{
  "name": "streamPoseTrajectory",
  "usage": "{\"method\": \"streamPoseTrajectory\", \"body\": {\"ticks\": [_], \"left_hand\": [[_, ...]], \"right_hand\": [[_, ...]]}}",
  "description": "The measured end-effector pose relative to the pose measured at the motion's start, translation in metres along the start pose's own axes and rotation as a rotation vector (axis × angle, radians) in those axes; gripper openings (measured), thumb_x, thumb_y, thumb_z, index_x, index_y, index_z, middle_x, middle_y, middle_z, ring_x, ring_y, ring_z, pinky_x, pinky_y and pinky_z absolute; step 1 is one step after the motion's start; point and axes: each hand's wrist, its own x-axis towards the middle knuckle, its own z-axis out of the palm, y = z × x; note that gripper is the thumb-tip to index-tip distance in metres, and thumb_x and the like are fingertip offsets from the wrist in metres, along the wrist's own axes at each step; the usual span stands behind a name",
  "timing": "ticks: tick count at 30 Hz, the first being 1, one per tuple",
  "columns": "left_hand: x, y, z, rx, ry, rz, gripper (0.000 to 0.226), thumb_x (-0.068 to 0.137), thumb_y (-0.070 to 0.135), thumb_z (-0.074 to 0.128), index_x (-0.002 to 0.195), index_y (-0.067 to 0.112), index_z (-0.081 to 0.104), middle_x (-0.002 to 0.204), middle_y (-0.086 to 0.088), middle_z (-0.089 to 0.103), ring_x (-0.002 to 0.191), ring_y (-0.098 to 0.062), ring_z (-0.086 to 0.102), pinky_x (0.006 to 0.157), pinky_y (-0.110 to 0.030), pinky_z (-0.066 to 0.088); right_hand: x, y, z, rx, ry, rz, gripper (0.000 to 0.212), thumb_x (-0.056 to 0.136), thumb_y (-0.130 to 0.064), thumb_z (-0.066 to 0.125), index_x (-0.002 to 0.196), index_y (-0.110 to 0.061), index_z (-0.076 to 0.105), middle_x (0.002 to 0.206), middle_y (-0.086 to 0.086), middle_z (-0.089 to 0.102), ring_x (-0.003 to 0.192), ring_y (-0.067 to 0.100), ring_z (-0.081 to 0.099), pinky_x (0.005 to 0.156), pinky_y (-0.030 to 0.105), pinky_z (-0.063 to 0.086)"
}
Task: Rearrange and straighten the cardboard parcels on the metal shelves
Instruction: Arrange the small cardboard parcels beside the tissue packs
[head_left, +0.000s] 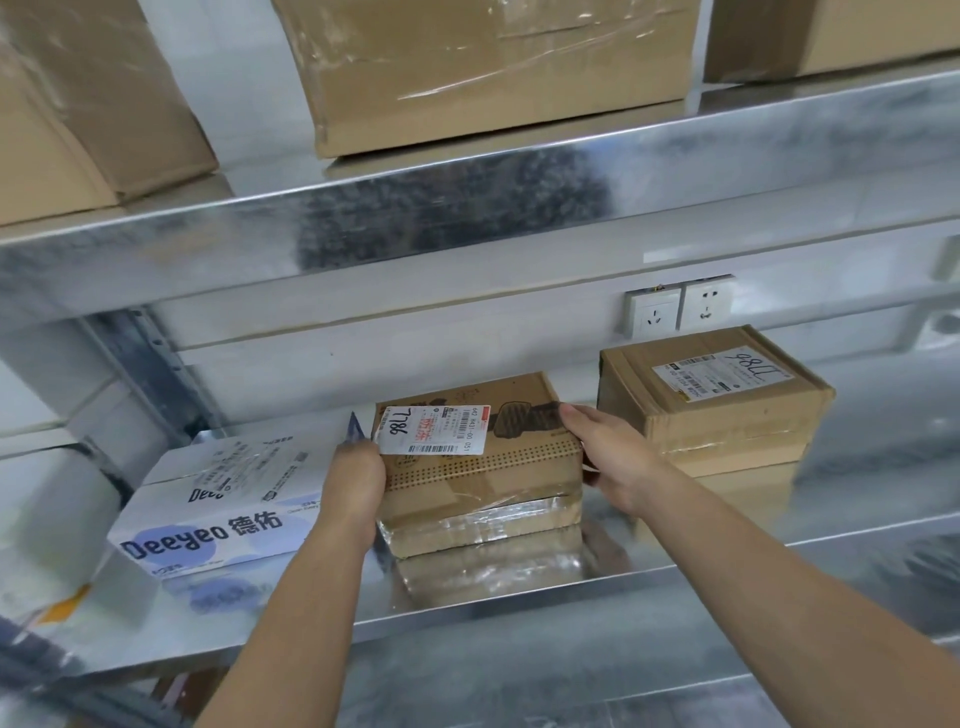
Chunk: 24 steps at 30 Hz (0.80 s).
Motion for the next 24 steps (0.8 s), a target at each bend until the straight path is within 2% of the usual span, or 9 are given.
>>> {"method": "streamPoseTrajectory", "body": {"ticks": [3,5,6,8,11,14,17,21,24], "left_hand": [[0.001,0.0,0.003,0.079,0.032,0.05,0.022,0.1,0.015,0.036,0.108,0.007,0.055,0.112,-0.01,0.063,0.079,-0.027,0.059,0.082,-0.044,0.047],[0.002,-0.001,0.002,0.12,0.04,0.076,0.028,0.101,0.014,0.035,0.116,0.004,0.057,0.114,-0.011,0.062,0.087,-0.03,0.061,0.09,-0.048,0.051],[0.003,-0.002,0.003,0.112,0.031,0.075,0.031,0.101,0.012,0.033,0.116,0.002,0.058,0.114,-0.013,0.066,0.095,-0.035,0.065,0.087,-0.047,0.053],[0.001,-0.002,0.001,0.096,0.029,0.058,0.032,0.102,0.013,0.032,0.117,0.006,0.059,0.107,-0.016,0.07,0.095,-0.036,0.067,0.076,-0.042,0.051],[-0.008,0.004,-0.003,0.158,0.047,0.114,0.032,0.099,0.015,0.036,0.12,0.008,0.058,0.11,-0.014,0.068,0.098,-0.033,0.064,0.073,-0.038,0.049],[-0.023,0.012,-0.009,0.245,0.147,0.293,0.036,0.097,0.019,0.041,0.127,0.008,0.057,0.12,-0.012,0.064,0.107,-0.034,0.059,0.075,-0.035,0.041],[-0.053,0.022,0.001,0.241,0.205,0.497,0.037,0.1,0.022,0.047,0.136,0.016,0.055,0.133,-0.006,0.057,0.121,-0.029,0.053,0.092,-0.031,0.037],[-0.092,0.027,0.044,0.202,0.106,0.632,0.035,0.101,0.032,0.049,0.134,0.029,0.056,0.138,0.003,0.056,0.119,-0.019,0.055,0.103,-0.035,0.044],[-0.114,0.026,0.085,0.129,-0.004,0.676,0.032,0.103,0.027,0.051,0.134,0.026,0.057,0.135,0.006,0.057,0.118,-0.015,0.056,0.105,-0.034,0.043]], "right_hand": [[-0.004,-0.006,0.006,-0.041,0.049,-0.027,0.023,0.106,-0.034,0.053,0.116,-0.021,0.069,0.1,0.003,0.074,0.089,0.02,0.067,0.077,0.033,0.053],[-0.003,-0.002,0.007,-0.155,0.1,-0.075,0.033,0.095,-0.055,0.052,0.104,-0.03,0.07,0.105,0.002,0.075,0.1,0.024,0.069,0.092,0.046,0.056],[0.0,0.001,0.006,-0.198,0.122,-0.094,0.04,0.085,-0.065,0.05,0.099,-0.033,0.071,0.108,0.002,0.075,0.106,0.027,0.068,0.098,0.051,0.054],[-0.002,0.002,0.006,-0.197,0.124,-0.096,0.036,0.089,-0.062,0.05,0.094,-0.033,0.069,0.109,0.003,0.074,0.107,0.028,0.067,0.098,0.049,0.055],[-0.015,-0.009,0.011,-0.139,0.102,-0.06,0.023,0.107,-0.037,0.049,0.105,-0.024,0.067,0.1,0.003,0.071,0.09,0.021,0.066,0.077,0.034,0.053],[-0.017,-0.012,0.009,-0.268,0.11,-0.087,0.031,0.106,-0.041,0.048,0.109,-0.019,0.069,0.106,0.007,0.071,0.102,0.026,0.066,0.092,0.044,0.054],[-0.017,-0.016,0.003,-0.348,0.119,-0.13,0.034,0.106,-0.044,0.046,0.113,-0.019,0.067,0.112,0.003,0.068,0.114,0.027,0.062,0.102,0.047,0.051],[-0.023,-0.026,-0.012,-0.318,0.128,-0.219,0.042,0.105,-0.043,0.047,0.134,-0.015,0.061,0.136,0.006,0.063,0.127,0.027,0.057,0.113,0.05,0.043],[-0.032,-0.034,-0.035,-0.285,0.143,-0.266,0.045,0.099,-0.047,0.051,0.13,-0.018,0.064,0.13,0.004,0.066,0.125,0.025,0.059,0.112,0.048,0.045]]}}
